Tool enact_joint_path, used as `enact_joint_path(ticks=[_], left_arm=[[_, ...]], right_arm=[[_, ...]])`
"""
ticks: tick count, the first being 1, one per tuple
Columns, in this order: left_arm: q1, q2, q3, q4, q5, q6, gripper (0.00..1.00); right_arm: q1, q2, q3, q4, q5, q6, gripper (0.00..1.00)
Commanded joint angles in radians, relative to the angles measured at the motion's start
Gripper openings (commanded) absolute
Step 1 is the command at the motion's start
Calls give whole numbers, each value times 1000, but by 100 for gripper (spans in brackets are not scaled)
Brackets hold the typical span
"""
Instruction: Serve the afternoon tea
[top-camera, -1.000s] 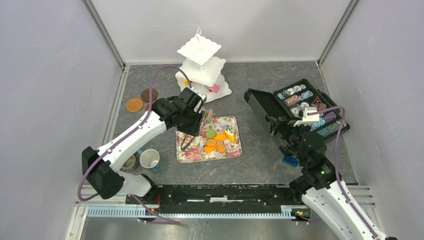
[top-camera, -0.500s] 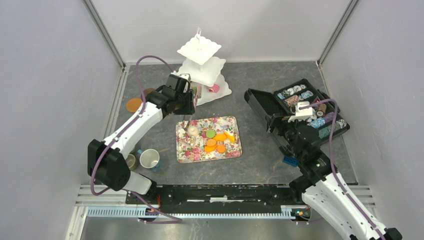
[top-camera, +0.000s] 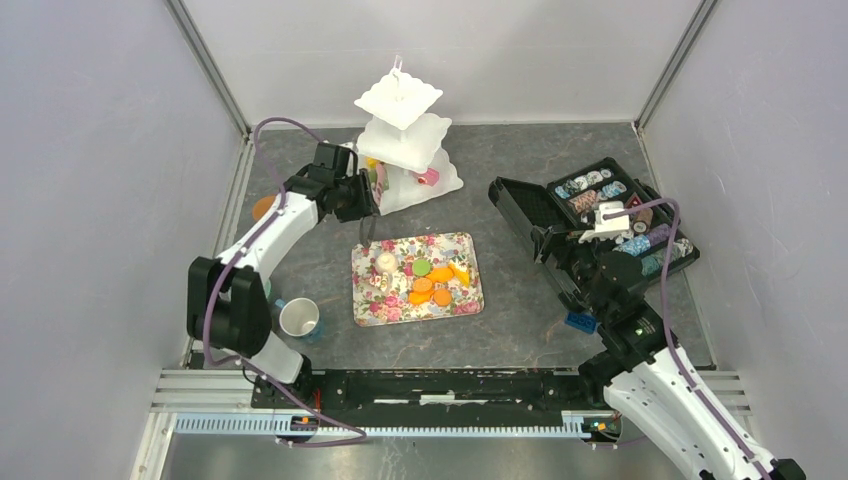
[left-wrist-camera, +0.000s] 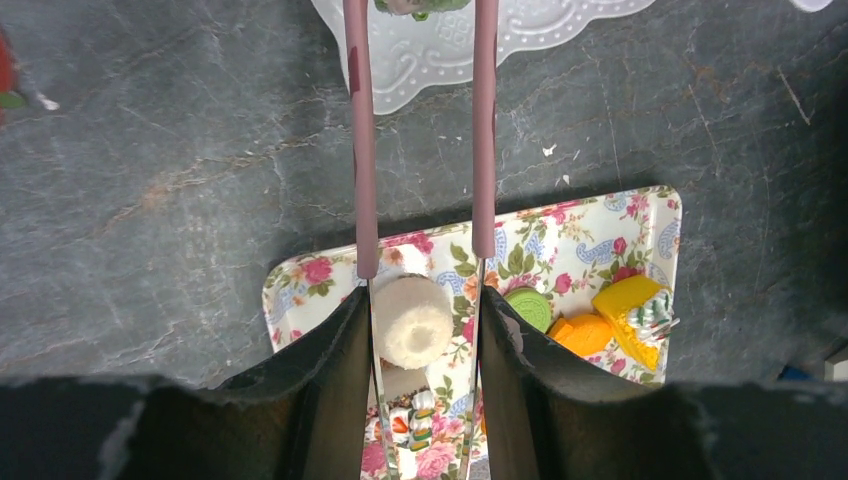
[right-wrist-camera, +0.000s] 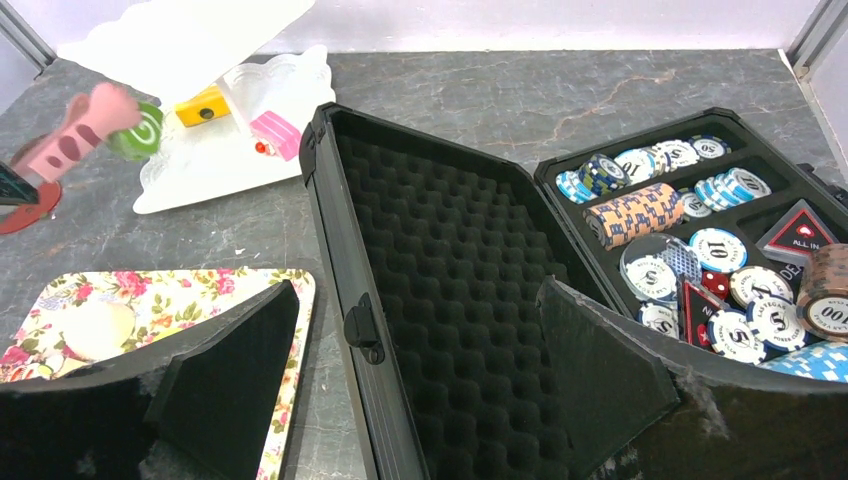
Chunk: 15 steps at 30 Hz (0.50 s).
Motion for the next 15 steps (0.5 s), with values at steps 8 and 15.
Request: enact_joint_path(ticks=[8, 15], left_arm=[[3, 151, 118, 89, 38, -64, 37], [19, 237, 180, 75, 47, -52, 42]], right_arm=[[4, -27, 21, 2, 11, -1, 98], [5, -27, 13, -6, 7, 10, 98]])
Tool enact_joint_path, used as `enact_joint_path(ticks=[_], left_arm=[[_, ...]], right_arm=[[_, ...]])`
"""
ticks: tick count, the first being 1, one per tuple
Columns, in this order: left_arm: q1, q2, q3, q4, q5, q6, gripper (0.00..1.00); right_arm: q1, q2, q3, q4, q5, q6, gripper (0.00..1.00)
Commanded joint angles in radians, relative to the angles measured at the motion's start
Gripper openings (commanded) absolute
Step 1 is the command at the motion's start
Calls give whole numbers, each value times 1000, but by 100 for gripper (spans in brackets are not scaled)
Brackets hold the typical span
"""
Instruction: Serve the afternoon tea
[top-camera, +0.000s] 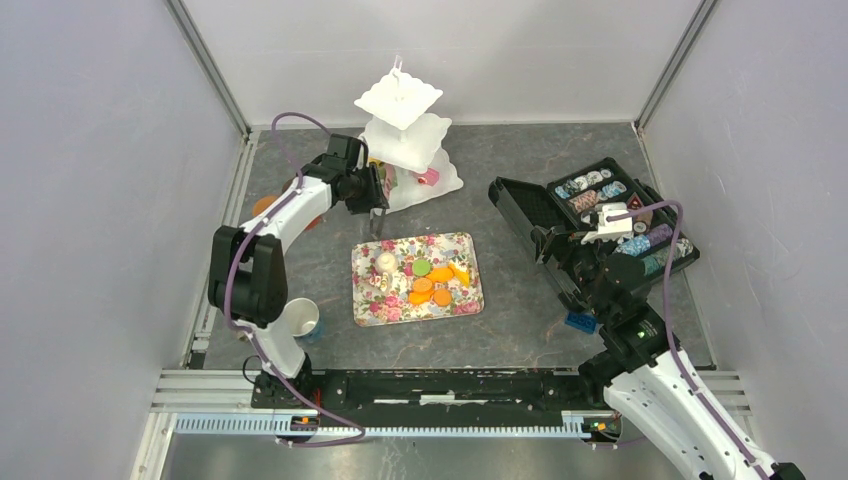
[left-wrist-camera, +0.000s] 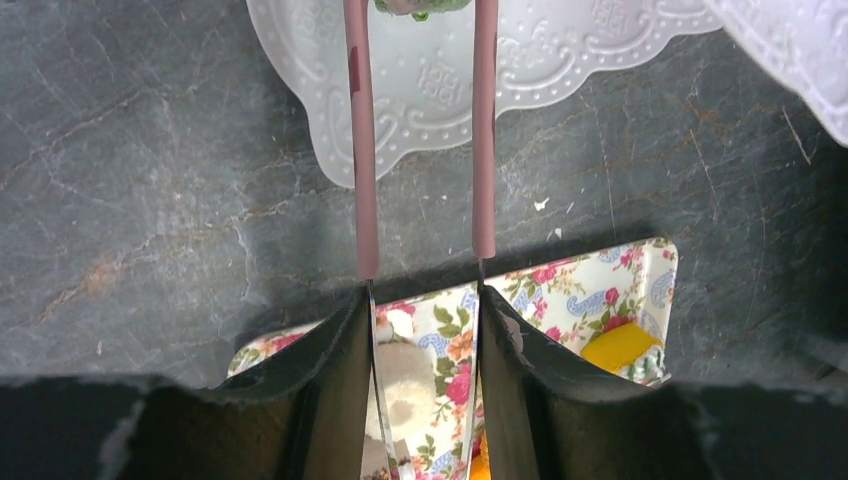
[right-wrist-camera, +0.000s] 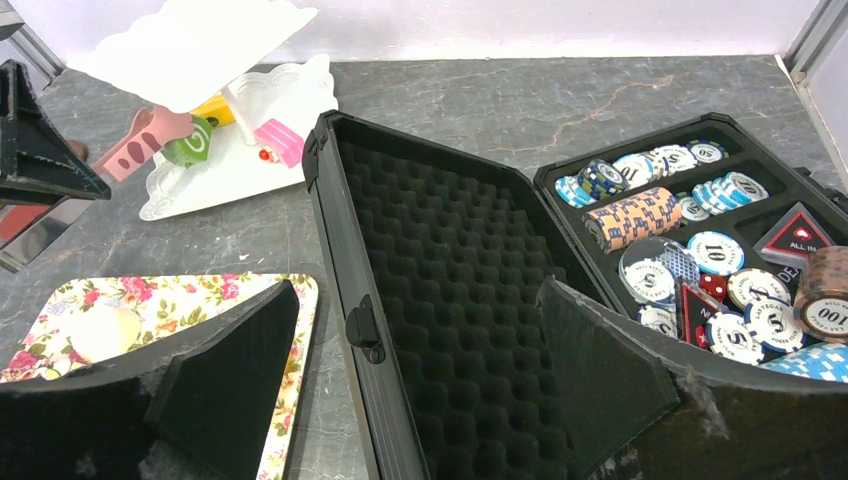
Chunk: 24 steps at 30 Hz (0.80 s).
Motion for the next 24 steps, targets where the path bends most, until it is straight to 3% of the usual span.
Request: enact_joint_path(ticks=[1, 14, 24], left_arm=[[15, 47, 86, 21, 7, -26, 42], [16, 31, 101, -29, -44, 29, 61], [16, -92, 33, -75, -60, 40, 61]], right_arm=[[5, 0, 11, -2, 3, 12, 98], [5, 15, 10, 9, -23, 35, 98], [5, 14, 8, -1, -27, 42, 98]])
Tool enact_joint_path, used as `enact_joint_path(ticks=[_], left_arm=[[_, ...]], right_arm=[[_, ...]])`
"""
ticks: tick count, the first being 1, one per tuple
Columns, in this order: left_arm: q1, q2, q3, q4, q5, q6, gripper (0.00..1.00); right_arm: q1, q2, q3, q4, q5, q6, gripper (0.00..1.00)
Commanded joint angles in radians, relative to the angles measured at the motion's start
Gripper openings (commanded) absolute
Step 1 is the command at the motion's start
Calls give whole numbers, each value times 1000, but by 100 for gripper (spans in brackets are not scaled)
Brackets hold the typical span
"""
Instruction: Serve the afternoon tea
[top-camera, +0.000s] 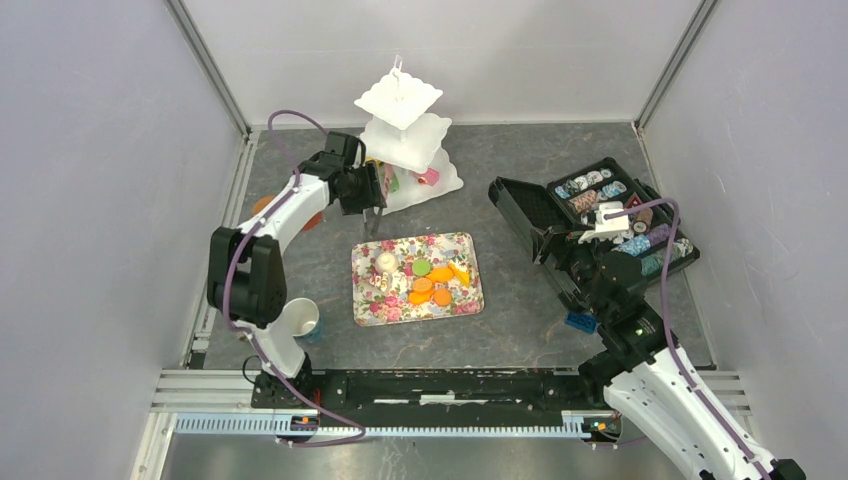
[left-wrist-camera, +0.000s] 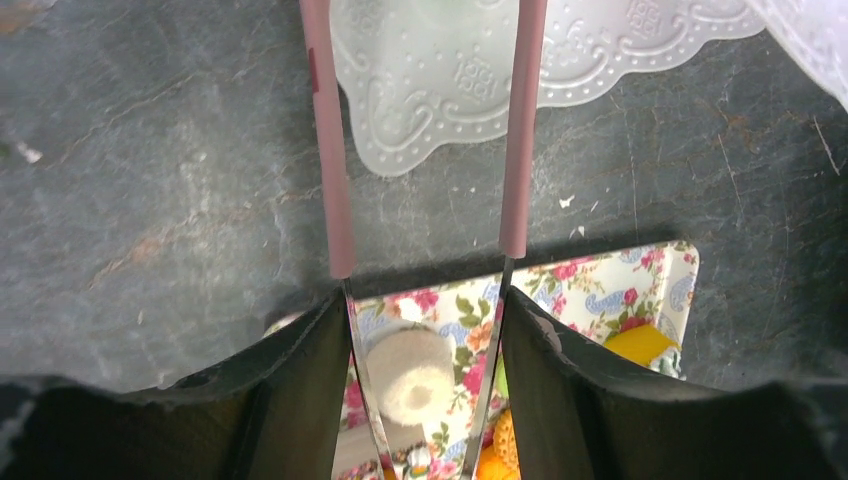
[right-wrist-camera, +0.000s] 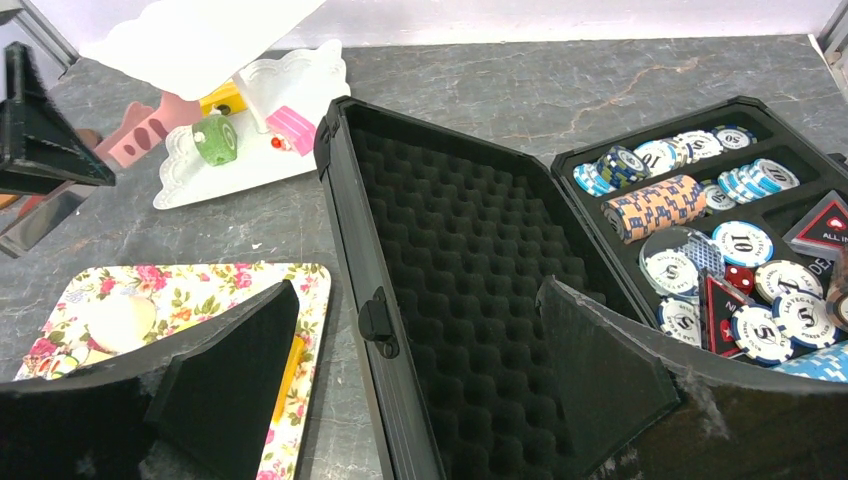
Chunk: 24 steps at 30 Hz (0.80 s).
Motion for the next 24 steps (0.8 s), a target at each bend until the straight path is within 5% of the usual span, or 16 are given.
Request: enact_joint_path(ticks=[1, 17, 24], left_arm=[[4, -149, -30, -35, -26, 41, 61], [-1, -663, -323, -341, 71, 62, 66], [-69, -851, -443, -485, 122, -68, 65]], right_arm=[[5, -4, 11, 1, -3, 9, 98], [4, 6, -27, 45, -30, 11, 98], [4, 6, -53, 68, -46, 19, 98]])
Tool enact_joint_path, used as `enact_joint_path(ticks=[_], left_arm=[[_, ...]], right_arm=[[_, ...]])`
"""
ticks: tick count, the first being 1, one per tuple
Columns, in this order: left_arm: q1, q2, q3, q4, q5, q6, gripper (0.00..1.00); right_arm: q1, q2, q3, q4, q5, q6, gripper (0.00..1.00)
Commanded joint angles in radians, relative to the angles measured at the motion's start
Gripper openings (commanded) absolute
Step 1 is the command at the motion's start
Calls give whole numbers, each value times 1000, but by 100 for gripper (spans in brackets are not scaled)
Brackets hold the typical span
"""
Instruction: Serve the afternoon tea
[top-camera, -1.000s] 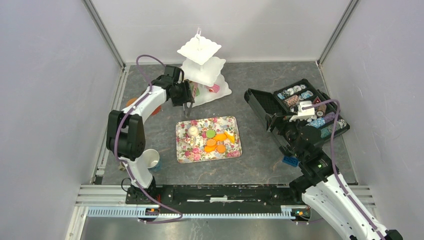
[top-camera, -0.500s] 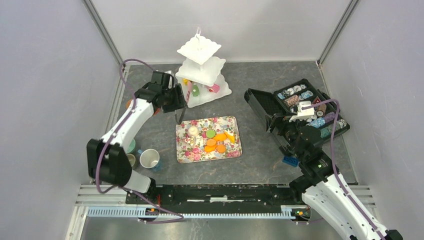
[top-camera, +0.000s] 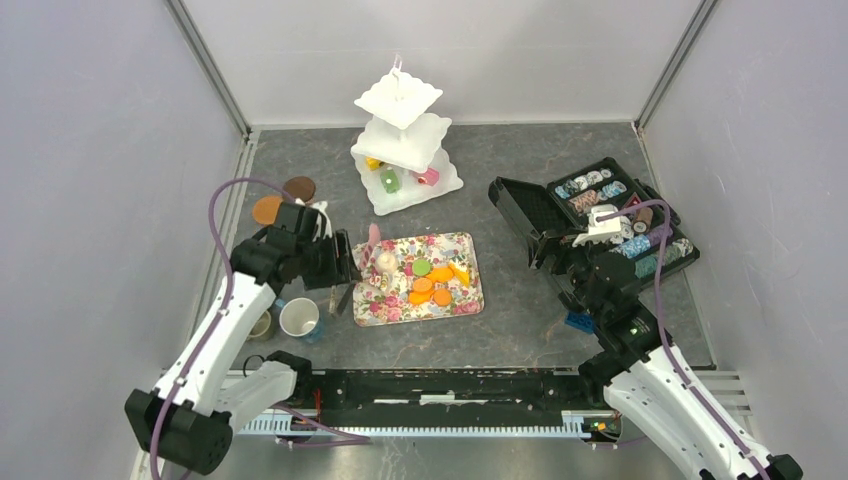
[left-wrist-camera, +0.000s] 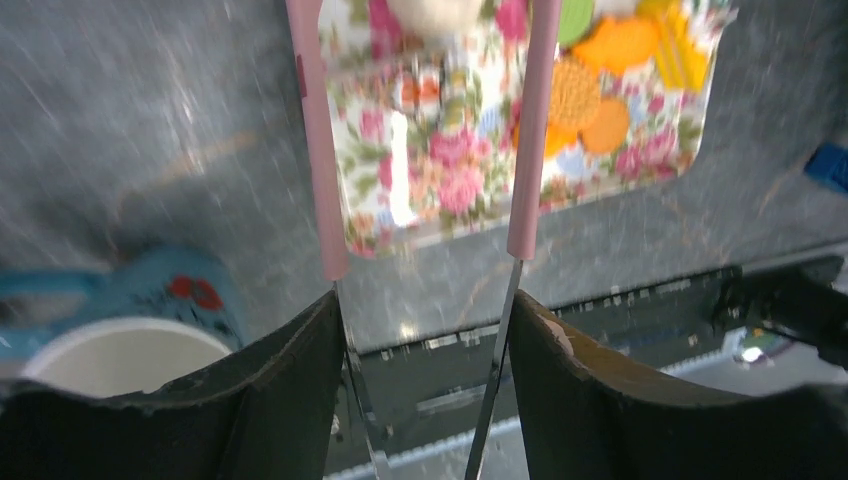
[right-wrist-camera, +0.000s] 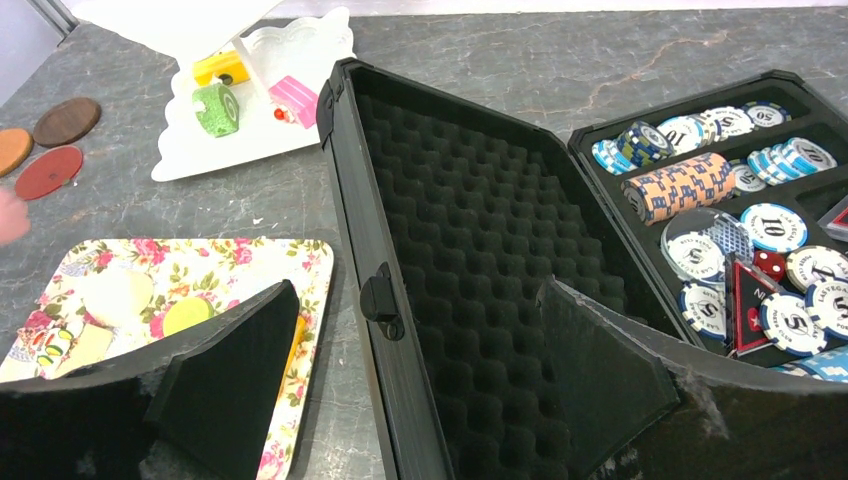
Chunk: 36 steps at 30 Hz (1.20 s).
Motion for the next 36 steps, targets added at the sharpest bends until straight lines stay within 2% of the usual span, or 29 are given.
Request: enact_joint_path(ticks=[1, 6, 11, 16, 29, 36], left_arm=[[-53, -107, -41, -129, 60, -109, 65], [-146, -193, -70, -190, 62, -256, 65], [-267, -235, -122, -172, 46, -418, 65], [-350, -245, -149, -166, -35, -488, 65], [-394, -158, -222, 29, -115, -513, 65], [-406, -121, -241, 65, -153, -494, 65]], right_arm=[[5, 0, -15, 52, -14, 14, 98], [4, 4, -21, 58, -17, 15, 98], [5, 10, -18, 61, -16, 12, 98], [5, 8, -34, 67, -12, 9, 98], [5, 23, -18, 52, -16, -4, 98], [4, 27, -13, 53, -23, -1, 98]])
